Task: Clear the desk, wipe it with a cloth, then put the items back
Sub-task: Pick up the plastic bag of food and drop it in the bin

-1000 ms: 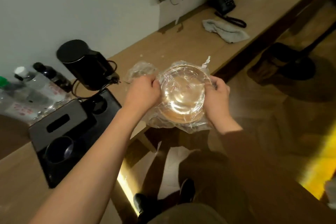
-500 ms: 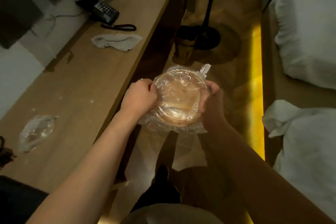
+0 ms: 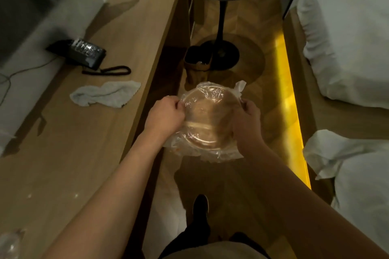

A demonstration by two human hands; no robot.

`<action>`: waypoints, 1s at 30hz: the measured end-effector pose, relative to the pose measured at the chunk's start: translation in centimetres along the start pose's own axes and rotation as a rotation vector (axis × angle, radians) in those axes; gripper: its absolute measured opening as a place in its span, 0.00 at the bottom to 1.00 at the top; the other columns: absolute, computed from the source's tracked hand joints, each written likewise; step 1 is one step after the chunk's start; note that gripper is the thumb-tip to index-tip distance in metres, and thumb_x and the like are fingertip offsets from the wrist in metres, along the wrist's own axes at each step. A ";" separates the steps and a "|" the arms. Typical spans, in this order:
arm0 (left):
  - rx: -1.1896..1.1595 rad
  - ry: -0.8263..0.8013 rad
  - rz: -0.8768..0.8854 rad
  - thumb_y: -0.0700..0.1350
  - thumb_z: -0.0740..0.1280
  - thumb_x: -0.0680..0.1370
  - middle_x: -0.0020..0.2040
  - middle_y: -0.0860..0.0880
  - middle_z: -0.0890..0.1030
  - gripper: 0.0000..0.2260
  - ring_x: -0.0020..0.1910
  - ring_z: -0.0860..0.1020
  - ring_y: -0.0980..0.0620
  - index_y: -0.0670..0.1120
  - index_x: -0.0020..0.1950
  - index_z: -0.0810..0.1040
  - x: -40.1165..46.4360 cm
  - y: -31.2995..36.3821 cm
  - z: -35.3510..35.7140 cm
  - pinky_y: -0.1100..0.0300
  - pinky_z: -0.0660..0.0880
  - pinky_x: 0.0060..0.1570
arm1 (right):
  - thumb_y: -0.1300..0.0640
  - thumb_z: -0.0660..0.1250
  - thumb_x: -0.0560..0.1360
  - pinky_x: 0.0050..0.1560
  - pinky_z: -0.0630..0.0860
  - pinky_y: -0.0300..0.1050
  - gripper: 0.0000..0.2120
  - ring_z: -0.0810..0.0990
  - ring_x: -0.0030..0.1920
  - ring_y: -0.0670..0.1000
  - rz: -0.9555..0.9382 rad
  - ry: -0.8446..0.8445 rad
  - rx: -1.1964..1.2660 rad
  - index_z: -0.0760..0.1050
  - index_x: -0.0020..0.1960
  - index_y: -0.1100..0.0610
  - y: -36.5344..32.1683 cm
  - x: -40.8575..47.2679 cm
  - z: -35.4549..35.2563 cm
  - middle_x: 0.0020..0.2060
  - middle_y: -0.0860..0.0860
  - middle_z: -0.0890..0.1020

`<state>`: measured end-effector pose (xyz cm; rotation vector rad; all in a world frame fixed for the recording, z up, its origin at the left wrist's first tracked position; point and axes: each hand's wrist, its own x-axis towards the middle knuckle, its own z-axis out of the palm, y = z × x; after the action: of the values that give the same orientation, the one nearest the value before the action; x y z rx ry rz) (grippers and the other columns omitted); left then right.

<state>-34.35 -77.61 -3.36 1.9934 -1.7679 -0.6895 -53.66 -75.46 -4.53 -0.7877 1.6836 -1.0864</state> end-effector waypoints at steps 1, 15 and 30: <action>-0.001 -0.004 0.010 0.49 0.60 0.83 0.38 0.53 0.79 0.11 0.37 0.78 0.53 0.50 0.47 0.80 1.5 0.3 -0.1 0.59 0.68 0.32 | 0.46 0.59 0.69 0.60 0.77 0.60 0.23 0.78 0.58 0.54 -0.001 0.011 0.005 0.75 0.62 0.47 -0.7 1.3 0.3 0.61 0.52 0.76; 0.015 -0.024 0.047 0.48 0.59 0.84 0.36 0.50 0.79 0.13 0.34 0.77 0.52 0.46 0.46 0.80 22.4 9.5 2.8 0.58 0.66 0.31 | 0.49 0.65 0.76 0.62 0.76 0.62 0.18 0.78 0.59 0.60 -0.024 0.030 0.046 0.76 0.63 0.54 -8.4 24.1 0.6 0.63 0.58 0.76; 0.044 0.018 -0.012 0.48 0.58 0.84 0.38 0.49 0.80 0.14 0.37 0.79 0.51 0.45 0.46 0.80 43.3 16.6 4.3 0.53 0.77 0.38 | 0.56 0.61 0.79 0.45 0.76 0.44 0.10 0.79 0.52 0.51 -0.049 0.013 0.038 0.76 0.59 0.51 -16.9 45.0 3.1 0.61 0.54 0.75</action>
<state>-46.48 -122.50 -1.66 2.0347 -1.7762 -0.6396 -65.79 -122.00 -6.01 -0.8033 1.6568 -1.1563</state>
